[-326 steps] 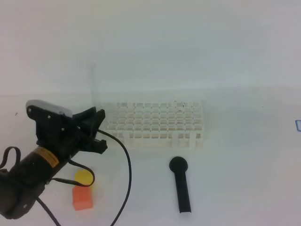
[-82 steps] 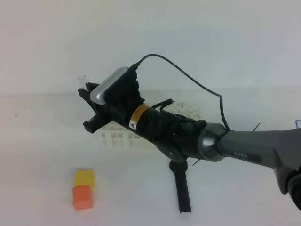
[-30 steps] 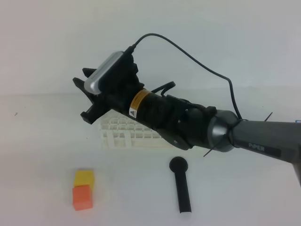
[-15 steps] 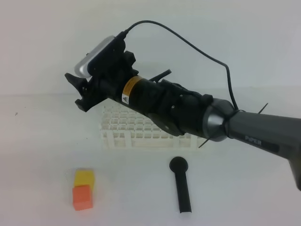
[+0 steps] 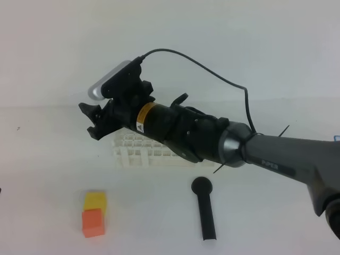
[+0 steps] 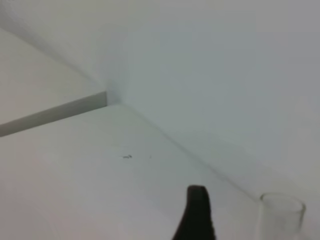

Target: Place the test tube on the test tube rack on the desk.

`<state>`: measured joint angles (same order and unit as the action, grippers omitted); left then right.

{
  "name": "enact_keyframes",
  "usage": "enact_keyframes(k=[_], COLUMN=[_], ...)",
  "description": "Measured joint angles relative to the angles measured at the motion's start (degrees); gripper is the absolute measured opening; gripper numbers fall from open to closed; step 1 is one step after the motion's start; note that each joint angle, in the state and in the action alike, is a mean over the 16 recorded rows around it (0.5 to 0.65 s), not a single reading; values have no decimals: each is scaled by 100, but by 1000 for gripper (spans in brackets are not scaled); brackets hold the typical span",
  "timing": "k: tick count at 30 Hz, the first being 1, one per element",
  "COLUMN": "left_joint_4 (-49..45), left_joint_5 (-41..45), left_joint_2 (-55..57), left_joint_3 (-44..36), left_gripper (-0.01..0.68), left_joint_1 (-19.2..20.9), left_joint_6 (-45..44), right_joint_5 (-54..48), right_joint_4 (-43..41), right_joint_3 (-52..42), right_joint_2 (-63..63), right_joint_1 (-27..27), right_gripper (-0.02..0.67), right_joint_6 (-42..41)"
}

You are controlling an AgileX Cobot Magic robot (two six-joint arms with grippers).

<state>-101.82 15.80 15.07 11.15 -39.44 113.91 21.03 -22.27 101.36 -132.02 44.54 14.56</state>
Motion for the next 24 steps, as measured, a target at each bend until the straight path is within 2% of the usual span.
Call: enact_keyframes(k=[14,17,24], left_joint_4=[0,0,0], left_joint_5=[-9,-9,-9], left_joint_2=[0,0,0], left_joint_3=[0,0,0], left_gripper=[-1,-1,-1], left_joint_1=[0,0,0], left_joint_6=[0,0,0], right_joint_5=[68,145,412], right_joint_4=[-133,-159,-121], right_joint_3=[7,9,6], right_joint_2=[-82,-82,-82], right_joint_1=[0,0,0], right_gripper=[156,128,126], right_joint_6=[77,57,-71])
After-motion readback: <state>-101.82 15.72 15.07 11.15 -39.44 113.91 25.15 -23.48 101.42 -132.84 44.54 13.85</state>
